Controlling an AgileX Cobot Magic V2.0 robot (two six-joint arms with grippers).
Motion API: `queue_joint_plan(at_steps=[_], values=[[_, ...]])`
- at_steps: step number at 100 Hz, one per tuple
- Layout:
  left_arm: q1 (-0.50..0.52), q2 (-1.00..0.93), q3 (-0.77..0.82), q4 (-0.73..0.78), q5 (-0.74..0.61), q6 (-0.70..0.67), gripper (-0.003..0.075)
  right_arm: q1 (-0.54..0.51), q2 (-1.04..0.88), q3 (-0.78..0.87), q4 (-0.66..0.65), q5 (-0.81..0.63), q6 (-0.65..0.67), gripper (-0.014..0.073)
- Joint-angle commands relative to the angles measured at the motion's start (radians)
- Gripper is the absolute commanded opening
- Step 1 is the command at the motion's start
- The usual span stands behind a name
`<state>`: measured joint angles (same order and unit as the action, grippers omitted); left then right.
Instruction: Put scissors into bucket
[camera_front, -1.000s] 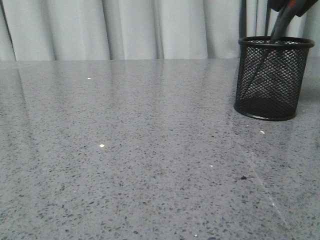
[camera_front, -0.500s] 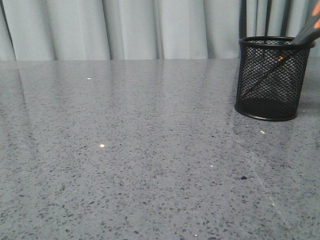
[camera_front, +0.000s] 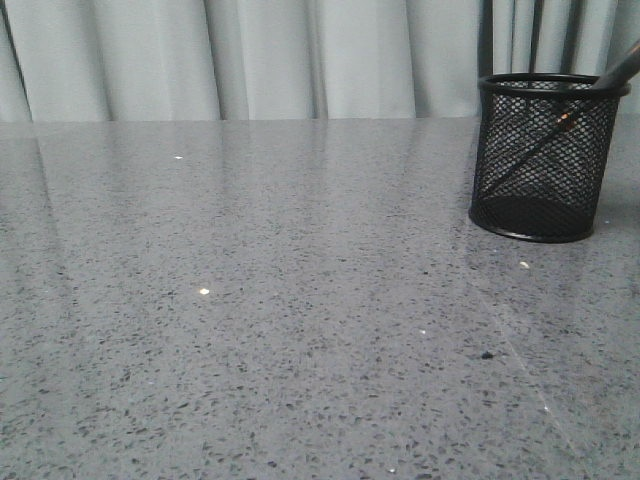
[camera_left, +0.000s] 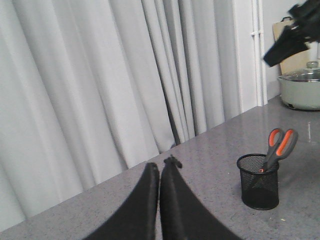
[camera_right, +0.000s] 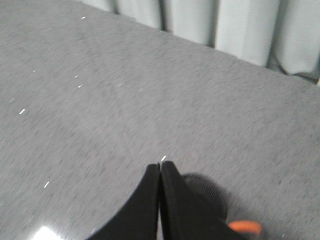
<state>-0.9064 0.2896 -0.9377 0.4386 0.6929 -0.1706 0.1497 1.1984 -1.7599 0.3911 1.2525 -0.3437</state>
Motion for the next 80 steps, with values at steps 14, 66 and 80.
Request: queue_joint_plan(at_steps=[14, 66, 80], values=[[-0.005, -0.096, 0.242, 0.073, -0.242, -0.036, -0.002, 0.02, -0.513, 0.536, -0.031, -0.355, -0.05, -0.0045], [-0.005, -0.115, 0.446, 0.092, -0.382, -0.036, -0.002, 0.02, -1.167, 1.15, -0.091, -0.755, -0.048, -0.0045], [-0.005, -0.115, 0.446, 0.09, -0.383, -0.036, -0.002, 0.02, -1.169, 1.15, -0.091, -0.753, -0.048, -0.0045]])
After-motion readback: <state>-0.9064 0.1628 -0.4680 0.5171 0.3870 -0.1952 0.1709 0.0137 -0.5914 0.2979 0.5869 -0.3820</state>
